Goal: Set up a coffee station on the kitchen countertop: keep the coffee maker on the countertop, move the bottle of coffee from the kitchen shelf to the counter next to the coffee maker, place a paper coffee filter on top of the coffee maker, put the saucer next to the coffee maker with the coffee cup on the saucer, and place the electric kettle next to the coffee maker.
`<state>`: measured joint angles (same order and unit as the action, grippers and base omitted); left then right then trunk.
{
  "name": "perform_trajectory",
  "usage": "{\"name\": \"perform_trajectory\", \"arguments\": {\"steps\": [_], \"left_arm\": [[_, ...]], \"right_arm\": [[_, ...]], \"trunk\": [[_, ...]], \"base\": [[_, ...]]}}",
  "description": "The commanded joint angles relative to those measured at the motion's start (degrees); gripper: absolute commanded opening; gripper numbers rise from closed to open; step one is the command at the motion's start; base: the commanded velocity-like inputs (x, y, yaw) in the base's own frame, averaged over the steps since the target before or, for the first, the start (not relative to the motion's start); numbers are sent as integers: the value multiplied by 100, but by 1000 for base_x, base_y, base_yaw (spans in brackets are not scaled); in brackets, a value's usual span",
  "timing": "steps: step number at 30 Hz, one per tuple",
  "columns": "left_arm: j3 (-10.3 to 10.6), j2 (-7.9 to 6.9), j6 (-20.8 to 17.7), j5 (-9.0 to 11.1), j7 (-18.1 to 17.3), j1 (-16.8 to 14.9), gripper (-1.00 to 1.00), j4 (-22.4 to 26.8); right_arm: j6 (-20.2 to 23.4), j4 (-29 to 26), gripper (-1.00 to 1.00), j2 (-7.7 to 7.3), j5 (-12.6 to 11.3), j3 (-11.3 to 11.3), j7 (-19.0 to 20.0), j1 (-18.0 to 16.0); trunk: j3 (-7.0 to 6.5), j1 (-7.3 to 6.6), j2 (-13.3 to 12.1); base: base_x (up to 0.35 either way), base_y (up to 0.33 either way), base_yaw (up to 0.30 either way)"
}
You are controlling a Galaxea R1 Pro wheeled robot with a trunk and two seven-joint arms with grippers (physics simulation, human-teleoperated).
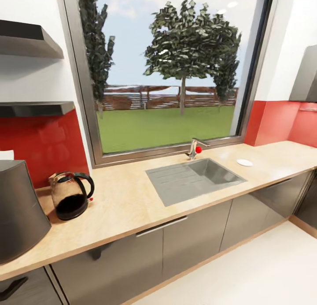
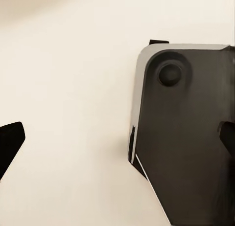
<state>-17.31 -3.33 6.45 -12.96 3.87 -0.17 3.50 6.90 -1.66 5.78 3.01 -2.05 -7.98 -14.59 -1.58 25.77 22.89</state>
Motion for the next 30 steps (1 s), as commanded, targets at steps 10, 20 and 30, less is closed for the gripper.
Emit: {"name": "perform_trajectory", "arguments": {"steps": [10,20,30], "left_arm": [[-45,120,12,-56,-40,-4,100,-25],[-13,250,14,-84,-35,-1,100,-42],[-17,312,14,-77,-9,-4,100,-16]], "right_arm": [[39,-11,100,3,26,-32,-11,0],[39,-18,100,-7,16,-35,-11,0],[31,-18,100,-6,15,-50,-12,0]], "trunk": [[-2,2,4],[19,2,4],[23,2,4]], "base": [[0,0,-292],[133,-145,-251],[176,-232,-40]]}}
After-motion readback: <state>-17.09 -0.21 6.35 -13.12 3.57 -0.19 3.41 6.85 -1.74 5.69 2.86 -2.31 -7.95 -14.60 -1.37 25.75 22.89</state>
